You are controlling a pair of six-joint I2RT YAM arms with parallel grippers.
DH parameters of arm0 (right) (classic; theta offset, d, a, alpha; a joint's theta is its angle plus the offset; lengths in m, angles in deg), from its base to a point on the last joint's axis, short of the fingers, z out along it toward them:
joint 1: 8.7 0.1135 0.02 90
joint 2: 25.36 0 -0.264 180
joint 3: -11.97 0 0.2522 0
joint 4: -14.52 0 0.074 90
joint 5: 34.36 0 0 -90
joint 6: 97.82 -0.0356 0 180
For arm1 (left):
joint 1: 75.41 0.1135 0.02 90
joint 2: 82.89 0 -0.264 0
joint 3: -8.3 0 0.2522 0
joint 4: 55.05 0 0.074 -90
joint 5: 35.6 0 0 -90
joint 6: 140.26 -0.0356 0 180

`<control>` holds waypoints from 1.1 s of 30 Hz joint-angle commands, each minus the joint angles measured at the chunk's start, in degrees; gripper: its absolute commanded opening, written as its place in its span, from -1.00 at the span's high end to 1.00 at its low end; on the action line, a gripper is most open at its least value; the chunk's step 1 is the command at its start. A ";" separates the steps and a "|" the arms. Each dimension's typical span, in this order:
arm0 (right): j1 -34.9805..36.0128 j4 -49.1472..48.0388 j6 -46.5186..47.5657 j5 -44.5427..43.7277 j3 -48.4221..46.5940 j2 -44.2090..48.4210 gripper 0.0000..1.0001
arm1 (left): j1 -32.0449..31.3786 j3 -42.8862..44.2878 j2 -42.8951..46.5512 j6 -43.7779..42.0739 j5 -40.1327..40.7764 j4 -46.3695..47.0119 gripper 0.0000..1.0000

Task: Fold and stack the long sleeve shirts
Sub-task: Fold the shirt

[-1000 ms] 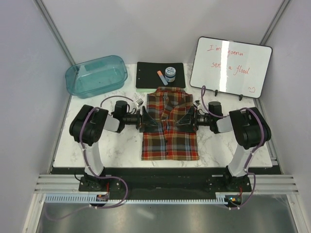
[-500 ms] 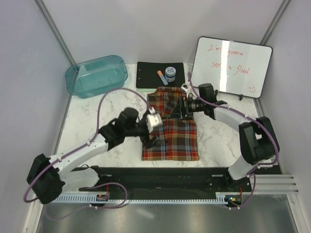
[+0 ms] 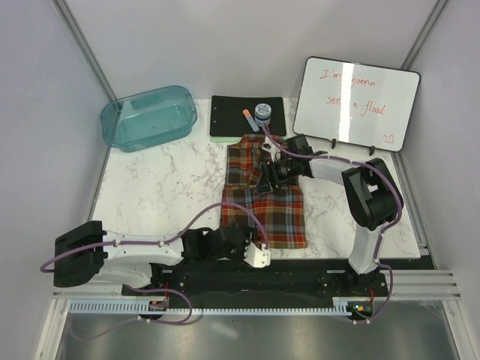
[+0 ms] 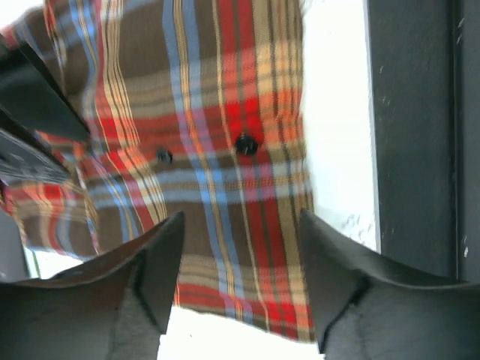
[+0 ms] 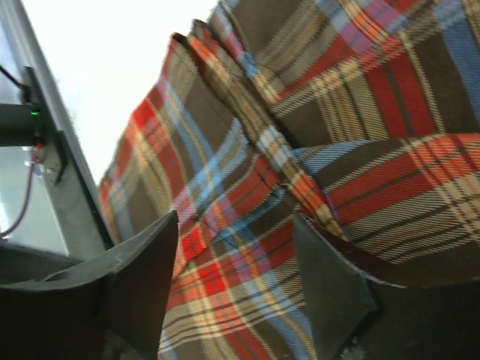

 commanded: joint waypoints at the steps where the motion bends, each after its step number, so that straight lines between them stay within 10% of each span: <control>1: 0.06 0.25 5.39 -1.93 -1.04 -1.73 -0.30 | -4.70 -0.84 -2.96 -3.29 5.26 8.50 -0.31; 21: 0.07 -1.68 6.27 -3.08 0.63 -5.86 -0.02 | -8.49 -4.62 -18.34 -8.03 12.38 26.17 -0.11; 28: 0.85 -2.56 5.92 -3.08 2.74 -5.42 -0.01 | -8.57 -3.05 -16.61 -7.61 12.03 23.56 0.56; 33: 2.61 -2.91 4.26 -1.86 4.76 -1.12 0.00 | -8.92 4.33 -7.38 1.86 3.00 -0.65 0.97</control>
